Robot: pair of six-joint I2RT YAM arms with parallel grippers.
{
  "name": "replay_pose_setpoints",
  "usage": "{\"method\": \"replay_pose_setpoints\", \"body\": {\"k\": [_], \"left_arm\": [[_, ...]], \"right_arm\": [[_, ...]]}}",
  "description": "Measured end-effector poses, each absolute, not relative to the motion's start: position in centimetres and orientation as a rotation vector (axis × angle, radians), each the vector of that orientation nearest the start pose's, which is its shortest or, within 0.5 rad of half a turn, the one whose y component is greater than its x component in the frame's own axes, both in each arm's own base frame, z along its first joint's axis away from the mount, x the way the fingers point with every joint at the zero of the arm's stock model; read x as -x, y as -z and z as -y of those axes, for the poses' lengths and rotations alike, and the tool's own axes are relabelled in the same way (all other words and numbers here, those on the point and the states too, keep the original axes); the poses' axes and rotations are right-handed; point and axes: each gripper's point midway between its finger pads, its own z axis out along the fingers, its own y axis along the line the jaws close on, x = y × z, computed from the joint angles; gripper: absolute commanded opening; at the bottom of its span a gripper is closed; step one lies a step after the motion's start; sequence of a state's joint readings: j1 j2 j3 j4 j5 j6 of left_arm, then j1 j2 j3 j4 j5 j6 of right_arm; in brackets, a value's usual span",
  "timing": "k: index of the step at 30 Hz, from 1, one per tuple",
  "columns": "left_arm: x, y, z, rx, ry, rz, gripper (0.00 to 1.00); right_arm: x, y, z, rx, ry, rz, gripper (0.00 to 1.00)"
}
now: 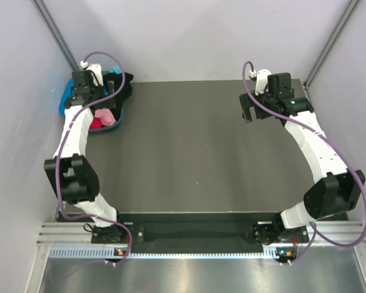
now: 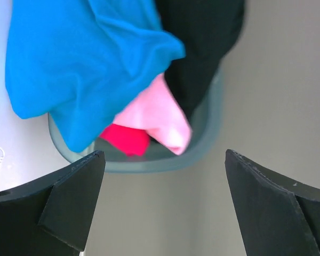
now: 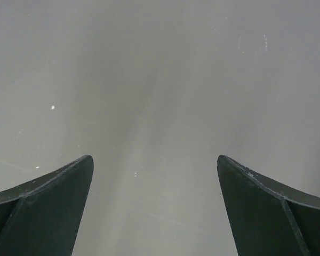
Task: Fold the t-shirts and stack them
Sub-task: Grab the tshirt from the pile
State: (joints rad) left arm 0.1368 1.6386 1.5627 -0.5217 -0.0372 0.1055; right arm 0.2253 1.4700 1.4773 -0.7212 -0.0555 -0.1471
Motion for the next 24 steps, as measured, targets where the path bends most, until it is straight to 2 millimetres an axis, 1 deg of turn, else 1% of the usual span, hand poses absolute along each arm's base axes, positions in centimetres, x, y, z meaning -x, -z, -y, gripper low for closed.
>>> {"method": "replay_pose_setpoints", "body": {"k": [2, 4, 5, 8, 10, 14, 16, 17, 21, 24], "left_arm": [[-47.4, -22.7, -8.4, 0.045, -0.231, -2.215, 0.97], [-48.5, -20.9, -9.4, 0.034, -0.278, -2.258, 0.93], [-49.0, -20.0, -9.7, 0.028, -0.294, -2.281, 0.88], [-50.2, -17.9, -10.9, 0.022, -0.341, -2.332, 0.83], [-50.9, -17.1, -11.7, 0.027, -0.371, -2.350, 0.81], [-51.9, -16.4, -12.9, 0.037, -0.423, -2.363, 0.77], [-52.4, -16.4, -13.2, 0.044, -0.442, -2.360, 0.71], [-52.6, -16.3, -13.4, 0.045, -0.451, -2.359, 0.70], [-53.6, -16.2, -13.8, 0.052, -0.467, -2.351, 0.65], [-54.0, -16.1, -13.9, 0.056, -0.471, -2.350, 0.58]], "right_arm": [[-39.3, -23.7, -9.1, 0.450, -0.088, -2.261, 1.00], [-39.6, -23.1, -9.0, 0.451, -0.078, -2.277, 1.00], [-39.6, -22.8, -9.0, 0.455, -0.076, -2.284, 1.00], [-39.8, -22.6, -9.1, 0.460, -0.077, -2.288, 1.00], [-39.8, -22.6, -9.3, 0.465, -0.088, -2.287, 1.00], [-39.7, -22.5, -9.6, 0.475, -0.112, -2.288, 1.00], [-39.7, -22.4, -9.8, 0.480, -0.122, -2.290, 1.00], [-39.8, -22.3, -9.8, 0.481, -0.125, -2.292, 1.00], [-40.3, -21.7, -10.2, 0.491, -0.143, -2.306, 1.00], [-40.9, -21.2, -10.6, 0.499, -0.160, -2.318, 1.00]]}}
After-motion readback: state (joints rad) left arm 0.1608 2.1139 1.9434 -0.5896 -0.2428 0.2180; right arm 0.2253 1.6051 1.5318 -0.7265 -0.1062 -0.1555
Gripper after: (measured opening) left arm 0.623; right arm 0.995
